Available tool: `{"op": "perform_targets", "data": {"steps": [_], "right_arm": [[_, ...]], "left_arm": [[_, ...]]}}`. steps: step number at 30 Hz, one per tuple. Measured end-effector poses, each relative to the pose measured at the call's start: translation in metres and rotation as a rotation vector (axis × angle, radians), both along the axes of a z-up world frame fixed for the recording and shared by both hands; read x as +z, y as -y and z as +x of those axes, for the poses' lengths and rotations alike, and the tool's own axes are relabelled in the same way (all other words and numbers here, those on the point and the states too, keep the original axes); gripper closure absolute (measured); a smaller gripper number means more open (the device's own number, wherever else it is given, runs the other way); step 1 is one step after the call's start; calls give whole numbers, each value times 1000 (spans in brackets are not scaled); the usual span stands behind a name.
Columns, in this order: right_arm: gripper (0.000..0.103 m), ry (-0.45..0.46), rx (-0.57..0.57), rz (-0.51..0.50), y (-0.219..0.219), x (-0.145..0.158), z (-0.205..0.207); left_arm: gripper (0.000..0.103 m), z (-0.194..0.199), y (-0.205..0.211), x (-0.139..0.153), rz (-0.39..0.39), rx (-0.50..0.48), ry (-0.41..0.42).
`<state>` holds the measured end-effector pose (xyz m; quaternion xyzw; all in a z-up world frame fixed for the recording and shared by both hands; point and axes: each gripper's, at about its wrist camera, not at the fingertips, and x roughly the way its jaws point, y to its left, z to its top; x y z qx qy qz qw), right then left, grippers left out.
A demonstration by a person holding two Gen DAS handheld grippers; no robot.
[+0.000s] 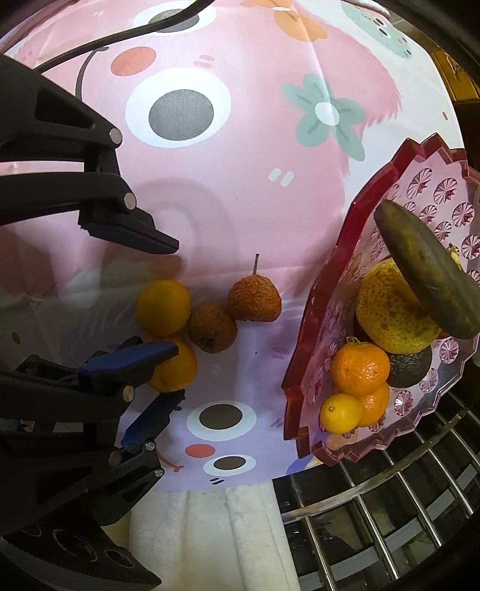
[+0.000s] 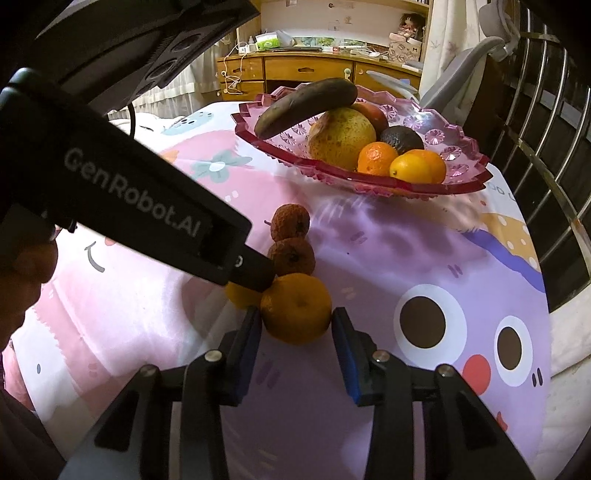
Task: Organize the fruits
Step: 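Grasp a mandarin with the left gripper while the right gripper grasps another mandarin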
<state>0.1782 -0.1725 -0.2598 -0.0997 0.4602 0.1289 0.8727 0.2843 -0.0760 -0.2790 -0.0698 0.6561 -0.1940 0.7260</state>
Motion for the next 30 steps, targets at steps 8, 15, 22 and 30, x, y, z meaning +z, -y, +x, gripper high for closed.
{"op": "perform_targets", "data": {"steps": [8,15,22,30], "right_arm": [[65,-15,-12,20,4,1,3],[65,-21,-46,17,22,6,3],[65,-15,-56,24,35,13,5],[65,-5,-13,51,37,25,7]], "left_arm": [[61,2,-5,-6,-22,30,-25],[65,0,0,-10,-44,43,-34],[73,-3,6,-11,-58,67,-37],[74,-7,-3,-2,-46,113,-20]]}}
